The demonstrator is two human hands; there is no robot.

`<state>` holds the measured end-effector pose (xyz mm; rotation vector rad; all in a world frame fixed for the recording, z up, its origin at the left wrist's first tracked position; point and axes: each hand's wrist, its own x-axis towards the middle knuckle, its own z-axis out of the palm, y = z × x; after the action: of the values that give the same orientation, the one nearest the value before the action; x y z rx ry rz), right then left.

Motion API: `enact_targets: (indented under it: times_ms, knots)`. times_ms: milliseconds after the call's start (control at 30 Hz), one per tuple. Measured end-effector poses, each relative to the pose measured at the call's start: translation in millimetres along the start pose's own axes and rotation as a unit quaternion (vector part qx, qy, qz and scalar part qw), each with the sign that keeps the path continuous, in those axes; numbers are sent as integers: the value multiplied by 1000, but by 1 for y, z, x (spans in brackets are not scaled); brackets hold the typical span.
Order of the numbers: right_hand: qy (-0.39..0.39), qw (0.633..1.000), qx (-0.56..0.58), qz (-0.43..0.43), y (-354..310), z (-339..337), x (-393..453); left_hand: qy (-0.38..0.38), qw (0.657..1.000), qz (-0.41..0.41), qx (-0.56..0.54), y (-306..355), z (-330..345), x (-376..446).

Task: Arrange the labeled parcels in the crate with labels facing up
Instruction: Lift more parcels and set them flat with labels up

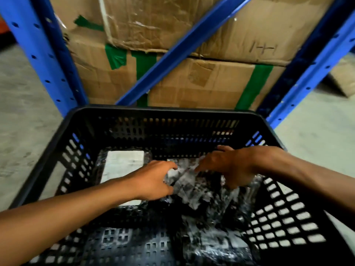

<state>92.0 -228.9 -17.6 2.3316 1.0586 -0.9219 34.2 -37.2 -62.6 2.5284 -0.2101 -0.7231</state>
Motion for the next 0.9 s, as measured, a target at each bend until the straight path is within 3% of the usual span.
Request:
enact_targets:
  times_ms: [100, 200, 300, 433, 567, 733, 833, 900]
  knots:
    - [-12, 996, -73, 55, 12, 36, -22, -64, 995, 64, 30, 26, 23, 3]
    - [73, 995, -70, 27, 14, 55, -17, -84, 990, 97, 62, 39, 40, 7]
    - [172, 984, 31, -38, 23, 46, -6, -79, 990, 98, 61, 38, 45, 10]
    - [199, 976, 58, -65, 34, 35, 9, -49, 993, 108, 21, 30, 46, 6]
    - [322, 922, 209, -54, 42, 24, 27, 69, 993, 45, -87, 18, 43, 15]
    - [336, 905, 258, -43, 47, -3, 38, 228, 919, 45, -317, 7, 14, 11]
    - [341, 857, 384, -49, 45, -10, 25, 275, 839, 62, -466, 1, -15, 3]
    - [285, 821, 492, -42, 34, -9, 13, 278, 823, 61, -492, -1, -32, -3]
